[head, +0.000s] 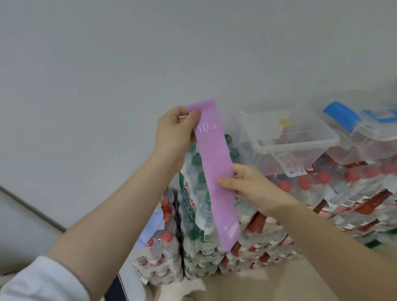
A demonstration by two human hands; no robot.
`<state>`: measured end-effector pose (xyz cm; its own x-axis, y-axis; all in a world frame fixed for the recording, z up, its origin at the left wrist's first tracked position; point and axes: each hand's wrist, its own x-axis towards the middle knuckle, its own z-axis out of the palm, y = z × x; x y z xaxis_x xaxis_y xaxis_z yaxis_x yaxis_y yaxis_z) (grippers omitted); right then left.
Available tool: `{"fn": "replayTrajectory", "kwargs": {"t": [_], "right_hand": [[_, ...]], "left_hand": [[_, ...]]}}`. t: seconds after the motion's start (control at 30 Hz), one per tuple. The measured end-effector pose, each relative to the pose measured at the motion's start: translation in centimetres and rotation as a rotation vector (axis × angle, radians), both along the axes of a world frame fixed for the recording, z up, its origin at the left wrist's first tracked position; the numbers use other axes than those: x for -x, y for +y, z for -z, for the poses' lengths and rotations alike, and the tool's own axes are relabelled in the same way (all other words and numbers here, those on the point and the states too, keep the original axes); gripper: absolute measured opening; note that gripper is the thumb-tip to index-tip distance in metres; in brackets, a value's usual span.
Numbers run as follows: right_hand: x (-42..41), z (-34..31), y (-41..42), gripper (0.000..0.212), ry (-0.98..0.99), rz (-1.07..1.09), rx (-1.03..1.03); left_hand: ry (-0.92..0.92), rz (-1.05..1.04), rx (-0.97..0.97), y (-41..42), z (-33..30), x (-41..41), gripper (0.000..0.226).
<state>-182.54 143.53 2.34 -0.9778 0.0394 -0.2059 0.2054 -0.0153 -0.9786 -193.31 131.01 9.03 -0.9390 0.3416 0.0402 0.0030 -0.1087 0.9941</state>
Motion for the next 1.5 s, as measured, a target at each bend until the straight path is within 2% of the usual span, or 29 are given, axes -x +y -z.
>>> {"fn": "replayTrajectory", "kwargs": {"t": [0.2, 0.3, 0.43, 0.47, 0.53, 0.6, 0.67, 0.73, 0.83, 0.87, 0.93, 1.0, 1.07, 1.17, 1.23, 1.37, 1.5], "right_hand": [[1.0, 3.4, 1.4, 0.029, -0.210, 0.199, -0.130], [1.4, 4.5, 1.6, 0.026, -0.258, 0.245, -0.154], [2.2, 5.4, 2.2, 0.029, -0.325, 0.367, -0.302], [2.4, 5.5, 2.3, 0.030, -0.335, 0.379, -0.351], [2.7, 5.5, 2.5, 0.029, -0.348, 0.362, -0.501], [2.9, 5.3, 2.5, 0.028, -0.354, 0.316, -0.662], [2.7, 4.8, 2.4, 0.027, -0.367, 0.255, -0.819], [2.1, 4.4, 2.1, 0.029, -0.381, 0.188, -1.013], [0.9, 3.5, 1.1, 0.030, -0.293, 0.141, -1.257], [0.7, 3.2, 0.5, 0.029, -0.229, 0.128, -1.257], [0.9, 2.8, -0.9, 0.025, -0.072, 0.099, -1.104], [1.6, 3.1, -2.9, 0.016, 0.079, 0.051, -0.928], [2.8, 4.5, -5.4, 0.011, 0.150, -0.047, -0.842], [4.6, 7.7, -9.4, 0.014, 0.097, -0.228, -0.814], [5.9, 10.3, -11.7, 0.015, 0.014, -0.268, -0.779], [8.0, 15.9, -14.0, 0.019, -0.160, -0.175, -0.700], [11.6, 20.2, -14.5, 0.033, -0.104, -0.115, -0.788]], "left_hand": [[-0.191, -0.043, 0.116, 3.1, 4.9, 6.2, 0.027], [-0.264, -0.050, 0.142, 4.9, 7.5, 9.1, 0.029], [-0.360, -0.011, 0.148, 7.3, 10.3, 11.5, 0.027], [-0.314, -0.010, 0.190, 7.8, 11.2, 12.1, 0.030], [-0.092, -0.018, 0.397, 8.4, 12.6, 13.1, 0.033], [0.157, -0.023, 0.688, 8.5, 13.1, 13.7, 0.023], [0.307, -0.010, 0.896, 8.1, 13.5, 14.2, 0.012], [0.361, 0.043, 0.978, 7.4, 13.9, 14.2, 0.030], [0.359, 0.006, 0.929, 5.5, 14.0, 13.1, 0.045], [0.352, -0.023, 0.886, 4.5, 14.0, 12.6, 0.041], [0.321, -0.041, 0.827, 1.8, 14.2, 11.3, 0.032], [0.257, -0.034, 0.851, -1.5, 15.3, 9.7, 0.027], [0.174, -0.055, 0.902, -5.5, 16.9, 8.0, 0.027], [0.069, -0.130, 0.970, -11.4, 19.6, 5.7, 0.030], [0.012, -0.140, 1.015, -14.8, 21.6, 4.9, 0.032], [-0.053, 0.024, 1.005, -17.4, 24.9, 5.0, 0.047], [0.004, 0.137, 1.054, -17.1, 28.2, 6.6, 0.075]]}}
